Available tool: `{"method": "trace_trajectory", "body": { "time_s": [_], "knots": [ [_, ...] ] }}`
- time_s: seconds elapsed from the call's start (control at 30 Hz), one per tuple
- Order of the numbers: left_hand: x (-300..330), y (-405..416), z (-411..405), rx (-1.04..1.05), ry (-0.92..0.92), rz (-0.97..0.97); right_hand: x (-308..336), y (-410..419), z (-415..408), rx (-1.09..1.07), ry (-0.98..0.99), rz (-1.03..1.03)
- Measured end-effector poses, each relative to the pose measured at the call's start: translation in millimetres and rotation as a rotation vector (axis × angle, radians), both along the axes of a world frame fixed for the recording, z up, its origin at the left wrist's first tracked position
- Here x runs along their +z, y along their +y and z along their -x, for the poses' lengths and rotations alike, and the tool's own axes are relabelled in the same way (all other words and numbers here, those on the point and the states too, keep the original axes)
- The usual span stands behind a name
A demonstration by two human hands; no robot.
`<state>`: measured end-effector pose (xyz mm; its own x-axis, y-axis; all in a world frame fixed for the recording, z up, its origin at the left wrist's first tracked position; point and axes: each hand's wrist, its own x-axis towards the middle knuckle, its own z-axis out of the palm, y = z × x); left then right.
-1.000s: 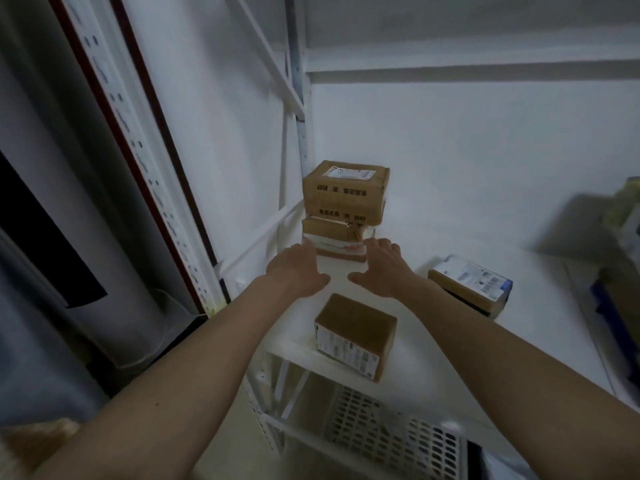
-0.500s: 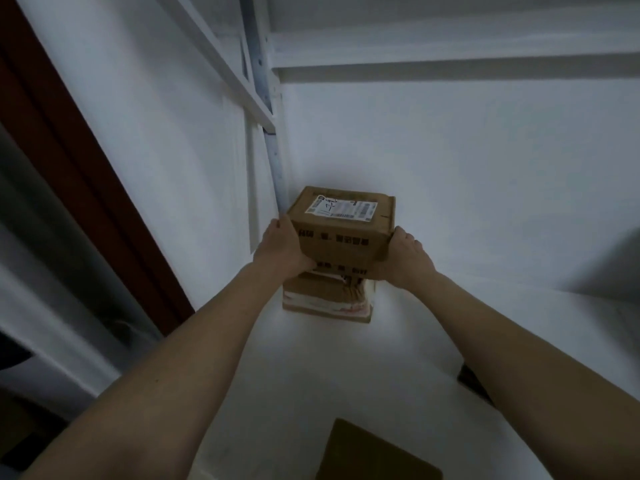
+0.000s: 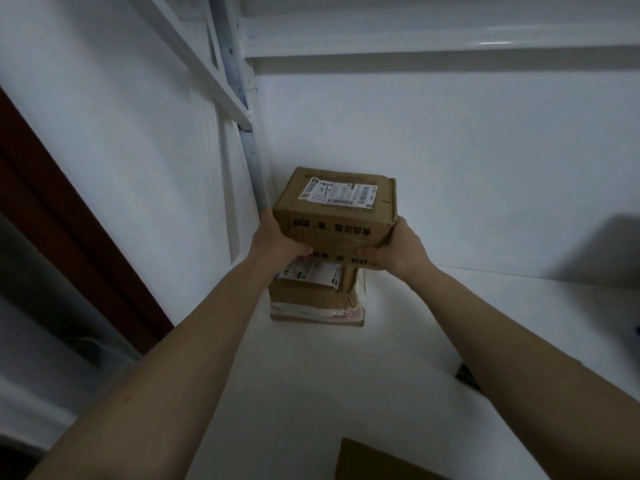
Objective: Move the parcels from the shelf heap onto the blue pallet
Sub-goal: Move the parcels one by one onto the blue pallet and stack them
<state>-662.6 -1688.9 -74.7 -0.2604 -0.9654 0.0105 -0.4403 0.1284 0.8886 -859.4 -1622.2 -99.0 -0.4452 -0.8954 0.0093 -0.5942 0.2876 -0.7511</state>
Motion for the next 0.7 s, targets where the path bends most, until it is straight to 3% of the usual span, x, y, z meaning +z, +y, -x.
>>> {"method": "trace_trajectory", "body": {
  "time_s": [0.33,0.7],
  "knots": [
    [32.3,90.3,-12.9,-0.128,-0.046,0.08,34.6,115.1,-20.4,-0.165,-0.035,0.111],
    [60.4,227.9,-21.6,-0.346,0.059,0.098,66.0,276.7,-34.9,-0.331,-0.064,0.189]
  ]
}}
